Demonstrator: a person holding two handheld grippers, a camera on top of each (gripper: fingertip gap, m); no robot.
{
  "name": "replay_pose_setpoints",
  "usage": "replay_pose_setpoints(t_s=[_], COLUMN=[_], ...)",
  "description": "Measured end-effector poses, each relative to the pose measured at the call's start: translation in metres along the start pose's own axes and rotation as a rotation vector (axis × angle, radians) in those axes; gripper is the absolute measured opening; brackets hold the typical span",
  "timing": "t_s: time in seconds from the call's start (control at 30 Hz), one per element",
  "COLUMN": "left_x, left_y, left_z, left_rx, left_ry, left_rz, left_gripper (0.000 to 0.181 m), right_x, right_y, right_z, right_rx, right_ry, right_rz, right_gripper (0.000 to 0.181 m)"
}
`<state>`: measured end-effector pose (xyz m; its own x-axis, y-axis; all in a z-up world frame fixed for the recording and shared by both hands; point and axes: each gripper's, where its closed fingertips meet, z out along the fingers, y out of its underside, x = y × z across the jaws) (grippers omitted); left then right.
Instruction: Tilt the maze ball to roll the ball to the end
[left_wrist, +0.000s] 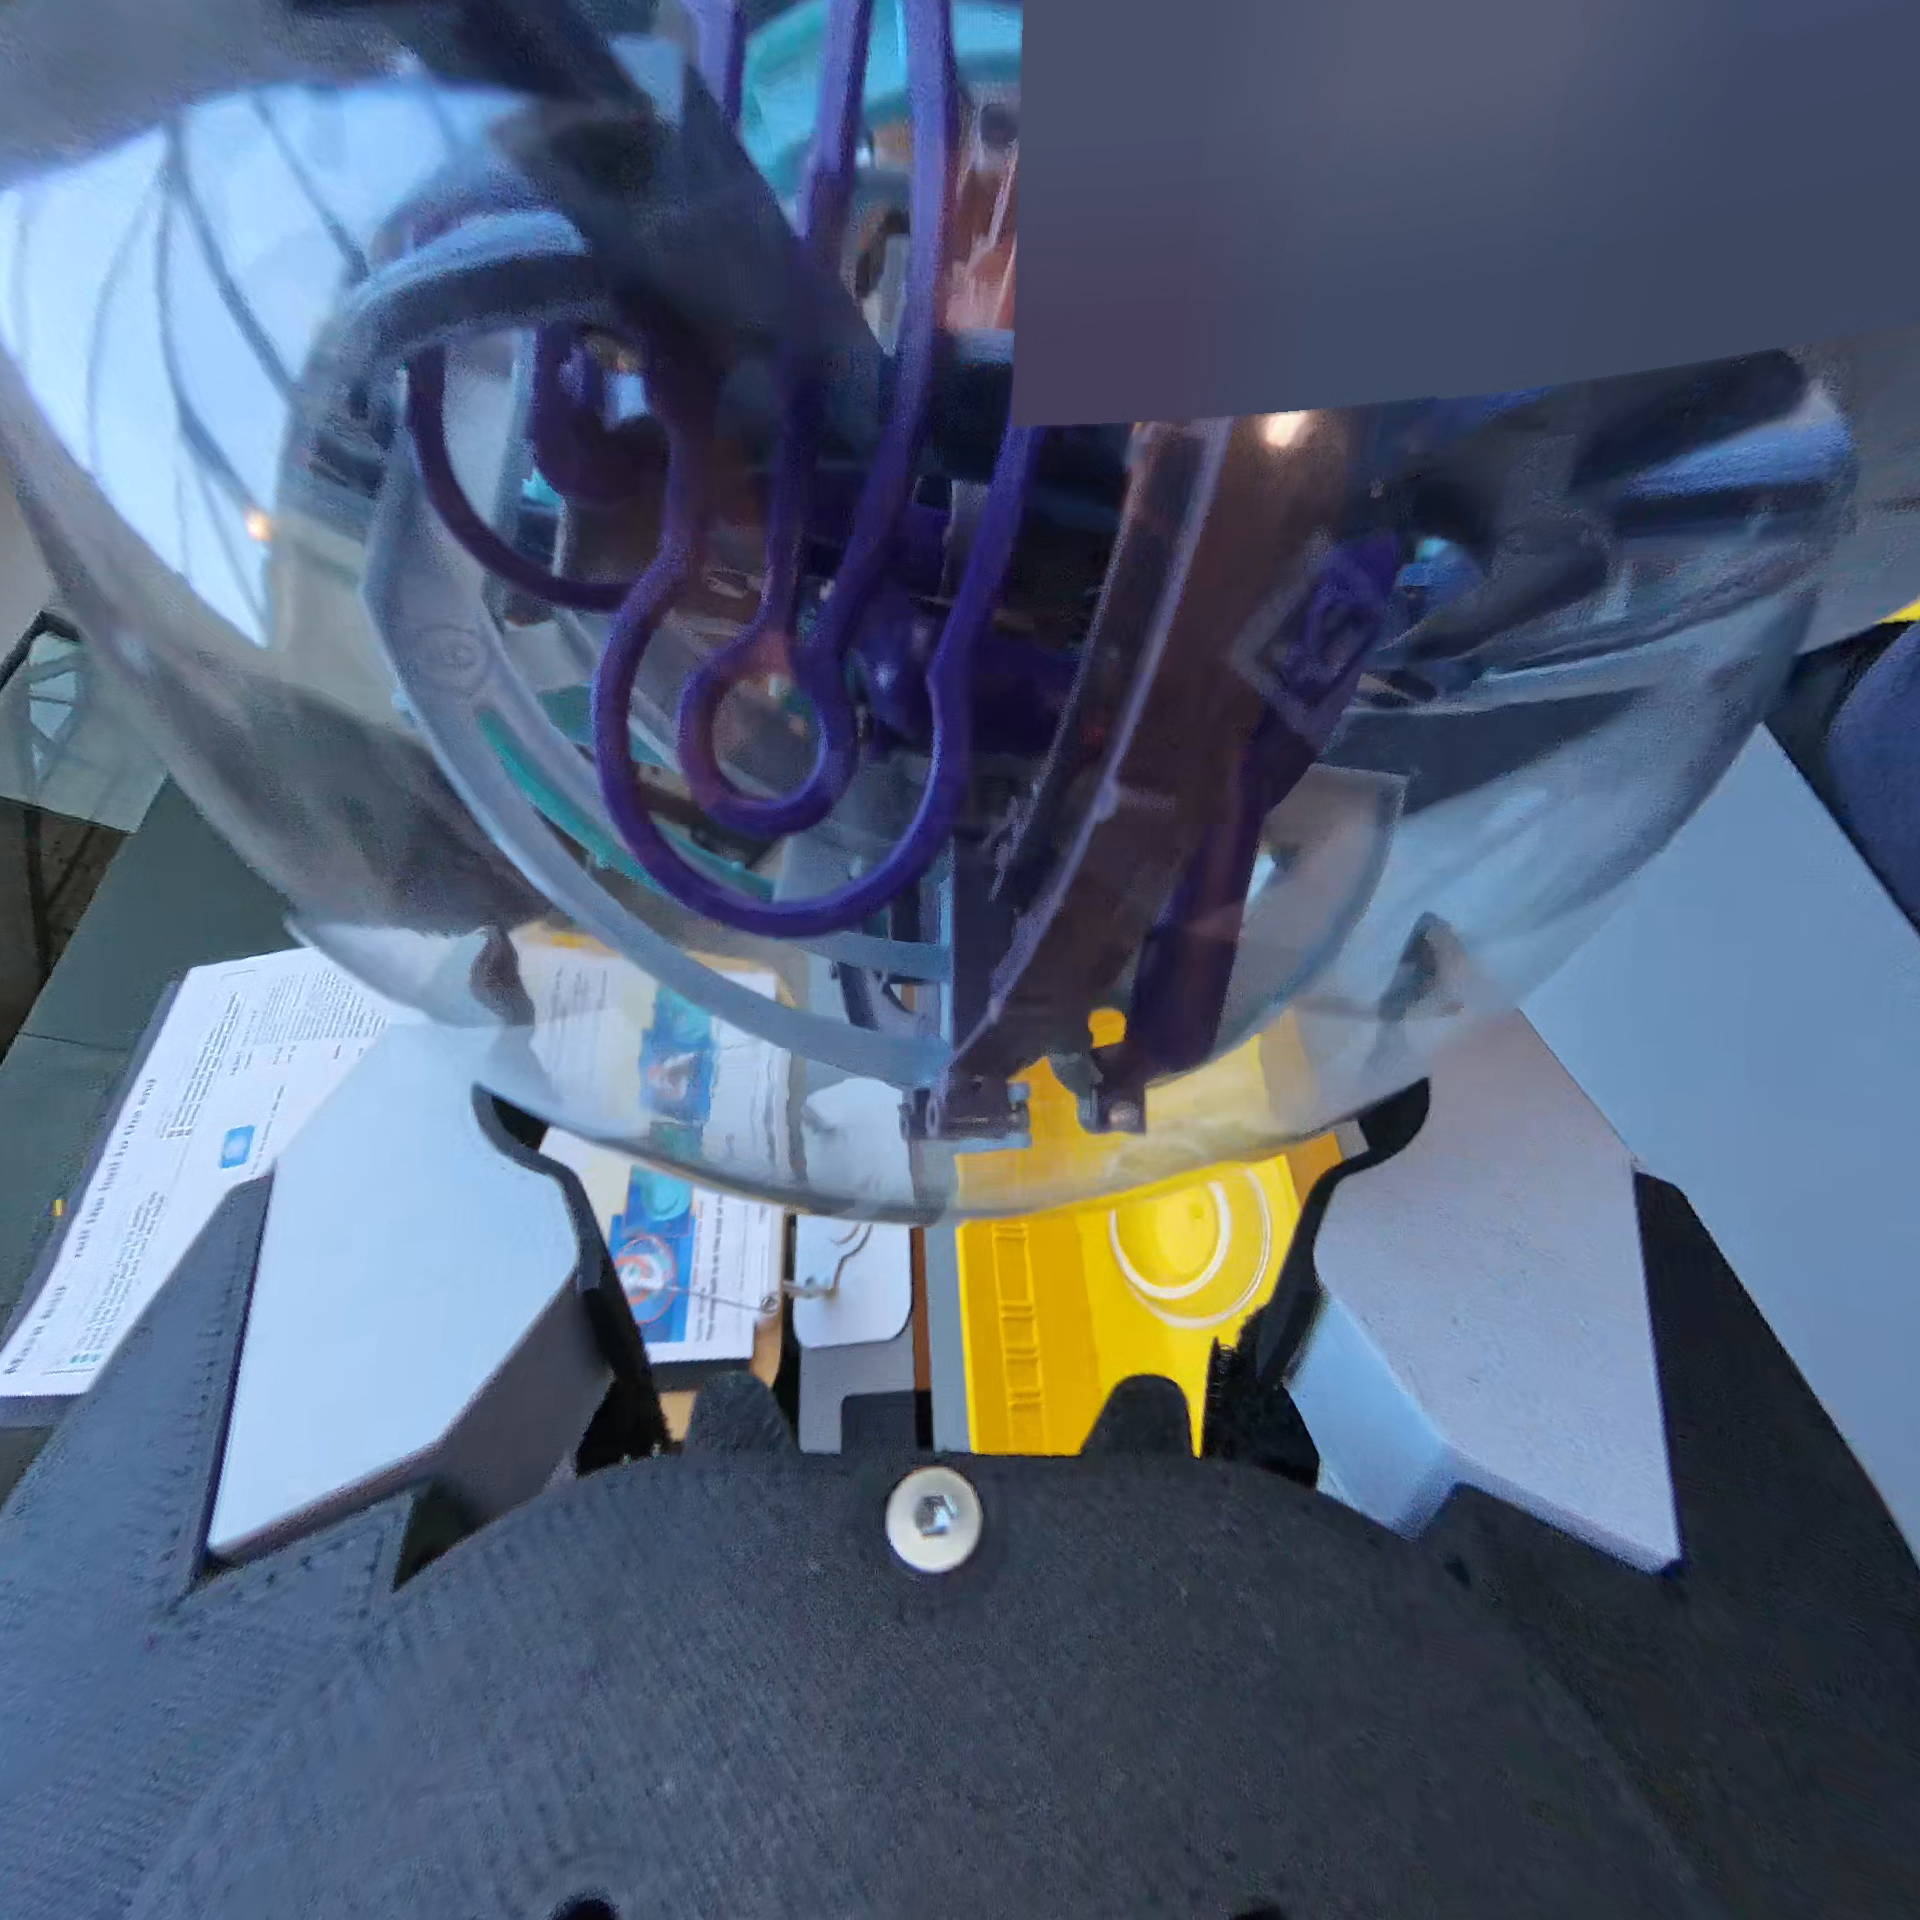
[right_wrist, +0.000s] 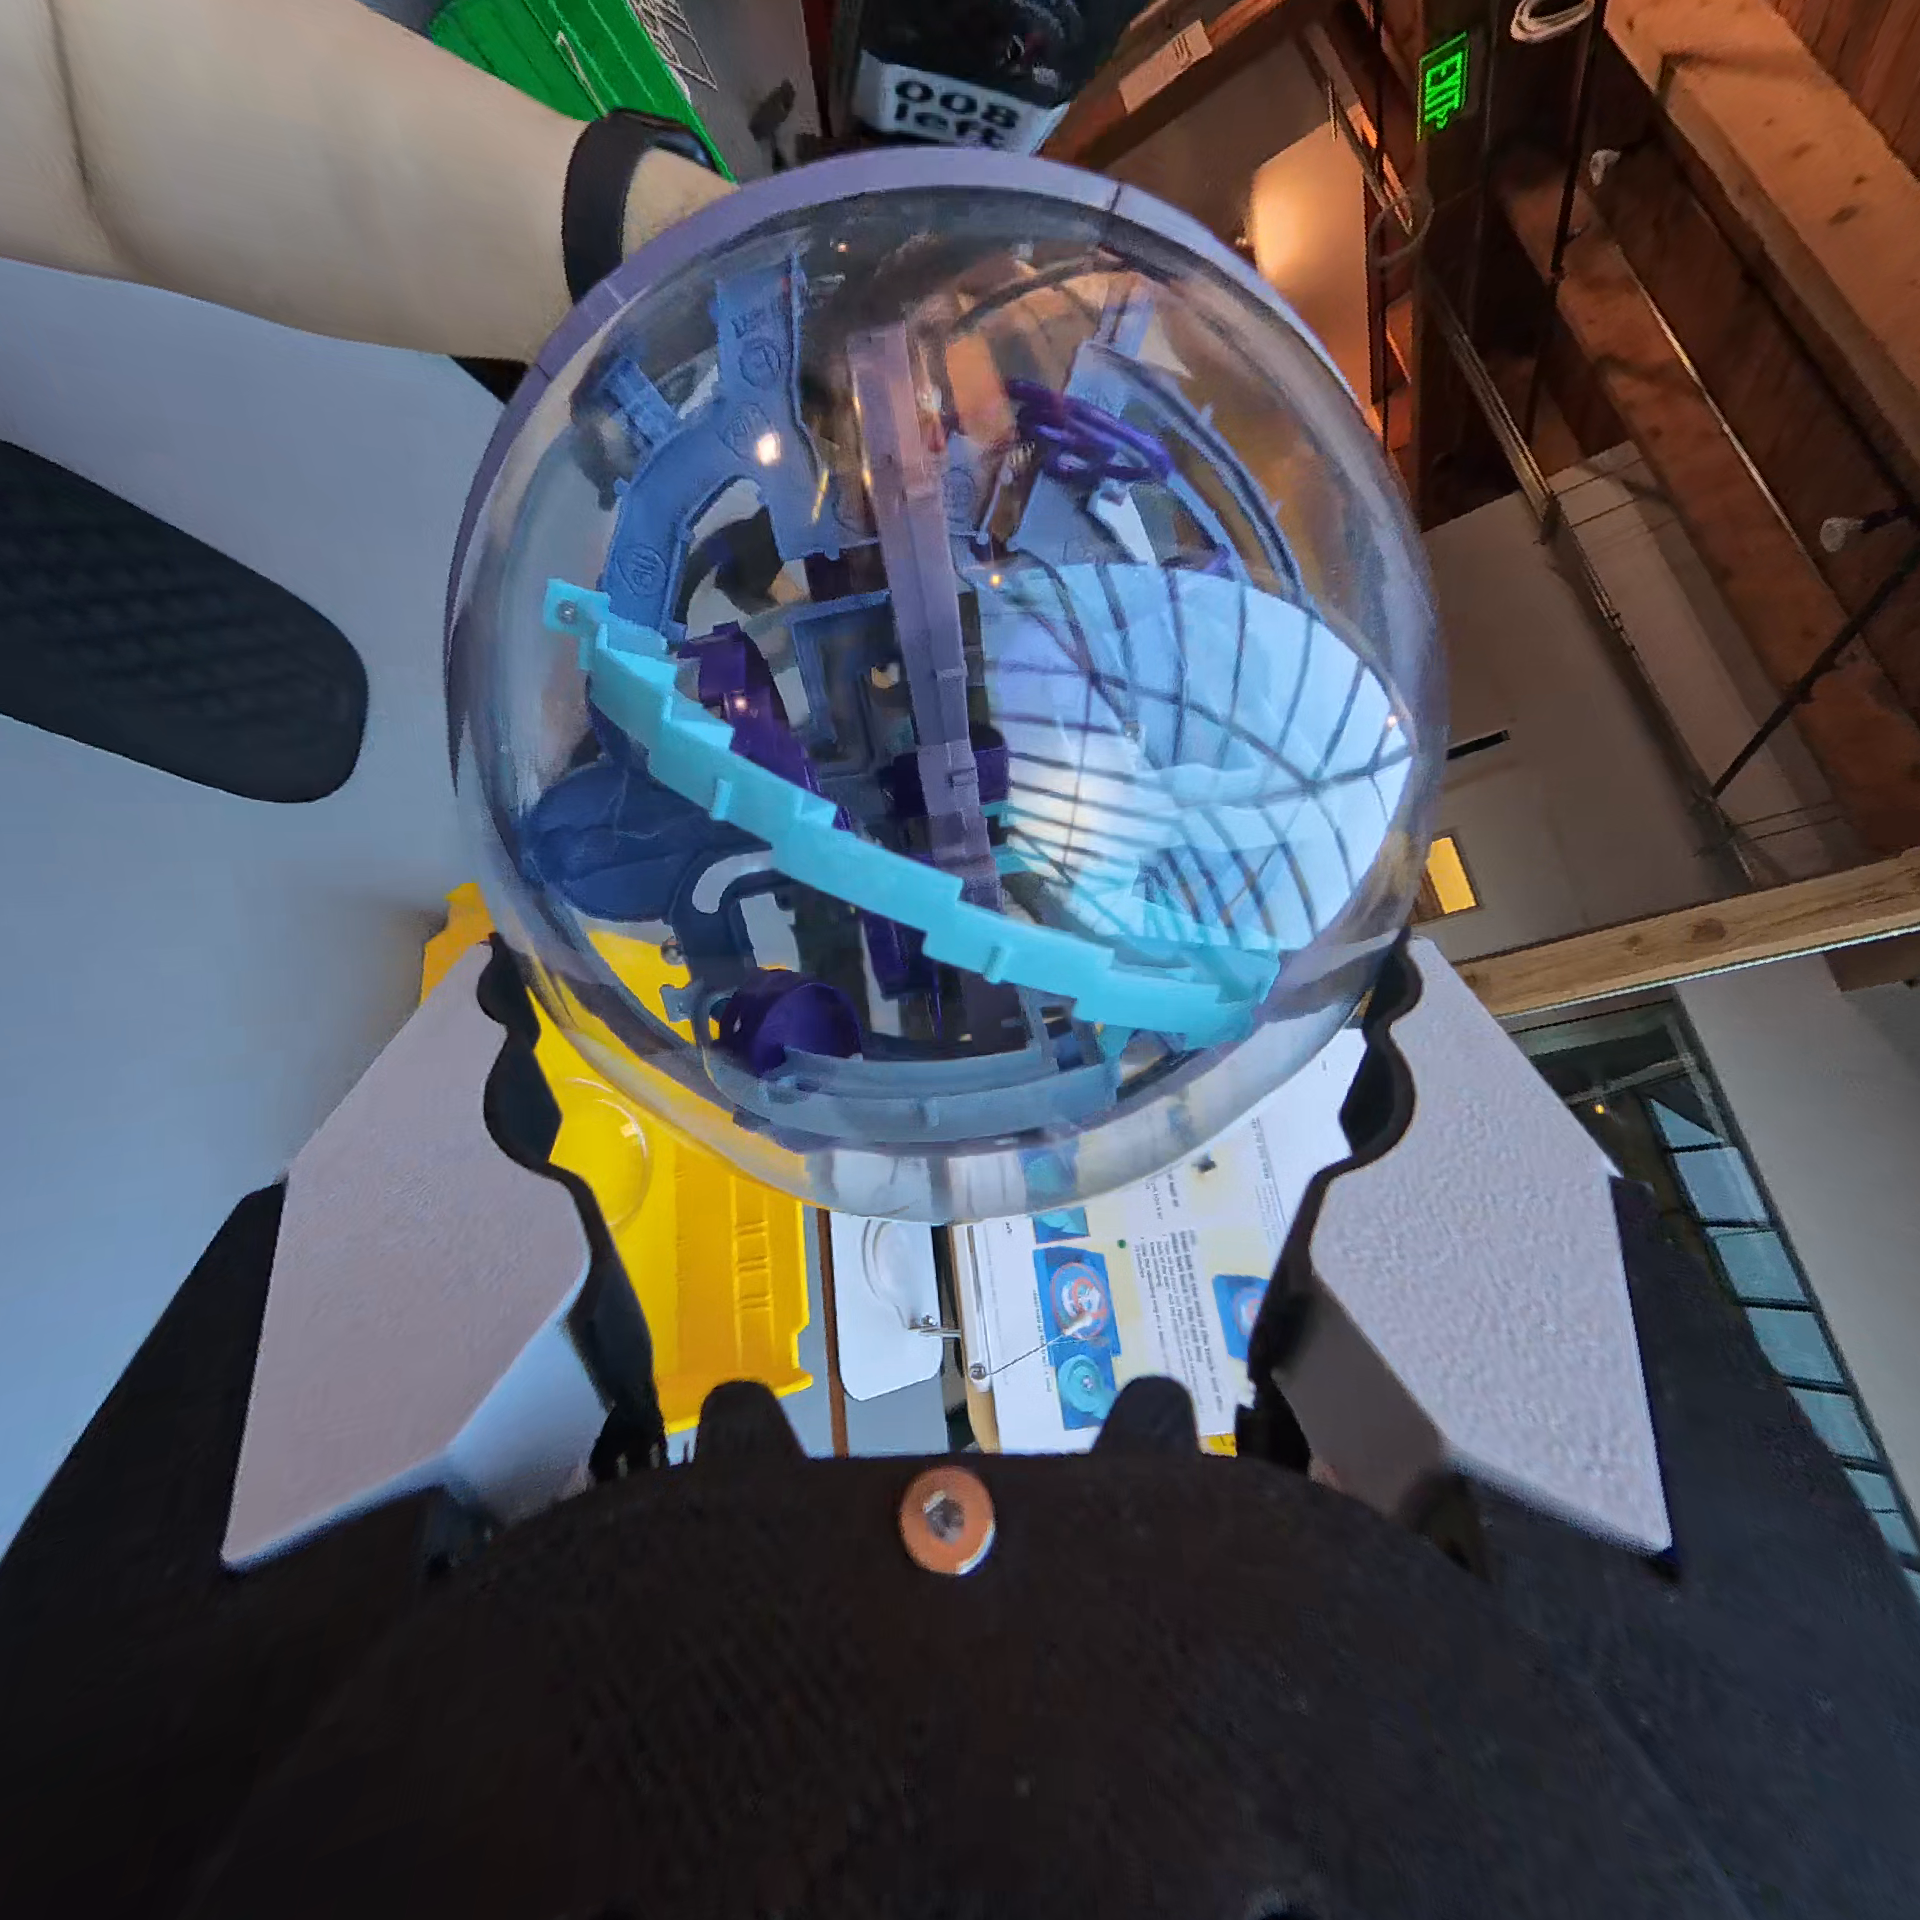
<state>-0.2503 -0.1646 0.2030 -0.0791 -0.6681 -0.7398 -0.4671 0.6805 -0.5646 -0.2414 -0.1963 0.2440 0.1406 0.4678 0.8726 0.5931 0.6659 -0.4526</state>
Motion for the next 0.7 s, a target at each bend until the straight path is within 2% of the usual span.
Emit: replay_pose_setpoints(t_s=[0.17,0.3,0.57,0.7], left_x=[-0.001,0.010,0.009,0.008], left_y=[-0.011,-0.006,-0.030,-0.036], left_z=[0.002,0.012,0.007,0.005], left_rx=[-0.001,0.004,0.210,0.259], left_ry=[0.057,0.069,0.046,0.053], left_rz=[0.007,0.006,-0.060,-0.071], left_gripper=[0.157,0.157,0.156,0.157], right_x=[0.006,-0.005,-0.003,0.000], right_y=[-0.016,-0.015,-0.002,-0.008], right_z=[-0.012,-0.013,-0.017,-0.019], right_rx=[0.017,0.018,0.030,0.063], right_ry=[0.018,0.007,-0.005,-0.010], right_rz=[0.027,0.024,0.086,0.097], right_gripper=[0.155,0.155,0.155,0.155])
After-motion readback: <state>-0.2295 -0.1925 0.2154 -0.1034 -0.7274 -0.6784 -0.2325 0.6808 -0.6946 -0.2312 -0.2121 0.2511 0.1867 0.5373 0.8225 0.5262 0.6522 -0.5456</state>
